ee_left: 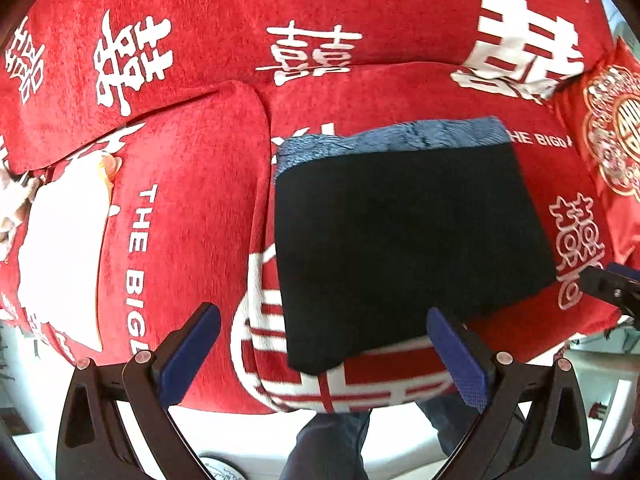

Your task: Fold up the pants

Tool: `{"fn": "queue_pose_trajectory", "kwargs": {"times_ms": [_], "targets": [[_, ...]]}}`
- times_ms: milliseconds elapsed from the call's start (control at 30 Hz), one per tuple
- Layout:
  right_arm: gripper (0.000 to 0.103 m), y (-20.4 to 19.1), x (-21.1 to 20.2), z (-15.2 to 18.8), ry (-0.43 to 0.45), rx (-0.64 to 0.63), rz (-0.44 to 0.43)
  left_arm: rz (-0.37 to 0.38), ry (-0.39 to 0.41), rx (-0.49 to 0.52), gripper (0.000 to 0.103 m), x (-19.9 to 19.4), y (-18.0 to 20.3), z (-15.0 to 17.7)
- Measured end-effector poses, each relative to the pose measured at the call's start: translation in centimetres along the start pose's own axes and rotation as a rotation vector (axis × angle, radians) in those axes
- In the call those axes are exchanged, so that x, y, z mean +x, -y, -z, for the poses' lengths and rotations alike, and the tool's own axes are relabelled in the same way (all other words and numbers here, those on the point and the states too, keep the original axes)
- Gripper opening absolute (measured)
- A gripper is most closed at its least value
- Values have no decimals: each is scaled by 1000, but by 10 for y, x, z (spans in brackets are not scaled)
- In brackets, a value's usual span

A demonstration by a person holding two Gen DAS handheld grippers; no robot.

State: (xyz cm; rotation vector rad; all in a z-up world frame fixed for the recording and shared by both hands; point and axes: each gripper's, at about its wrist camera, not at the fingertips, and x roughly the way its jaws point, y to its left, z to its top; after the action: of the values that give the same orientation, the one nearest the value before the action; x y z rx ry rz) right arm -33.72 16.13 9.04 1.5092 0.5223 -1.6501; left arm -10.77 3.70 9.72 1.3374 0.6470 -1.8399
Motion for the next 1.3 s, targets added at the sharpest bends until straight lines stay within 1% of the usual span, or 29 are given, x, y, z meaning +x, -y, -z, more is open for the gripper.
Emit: {"fn": "queue_pose_trajectory", "kwargs": {"times_ms": [100, 133, 233, 333, 467, 700, 1000, 1300], "targets": [[103, -13, -15, 8, -13, -32, 59, -12, -28, 15, 103, -11, 3, 5], [103, -17, -19, 10, -24, -33, 65, -15, -43, 16, 103, -14, 3, 7], [103, -23, -33, 18, -40, -24, 63, -35, -83, 14, 103, -24, 4, 11], [103, -33, -44, 23, -62, -28, 77, -33, -94, 10, 103, -33, 2, 15], [103, -43, -53, 26, -70, -36, 83, -44, -108, 20, 103, -43, 1, 17], [103, -57, -56, 26, -89, -53, 102, -52, -102, 15, 103, -54, -3, 18], [103, -69, -53, 24, -105, -84, 119, -40, -110, -19, 103, -58, -6, 24], [103, -77, -55, 23, -104, -110, 122, -41, -99, -26, 103, -62, -8, 24]]}}
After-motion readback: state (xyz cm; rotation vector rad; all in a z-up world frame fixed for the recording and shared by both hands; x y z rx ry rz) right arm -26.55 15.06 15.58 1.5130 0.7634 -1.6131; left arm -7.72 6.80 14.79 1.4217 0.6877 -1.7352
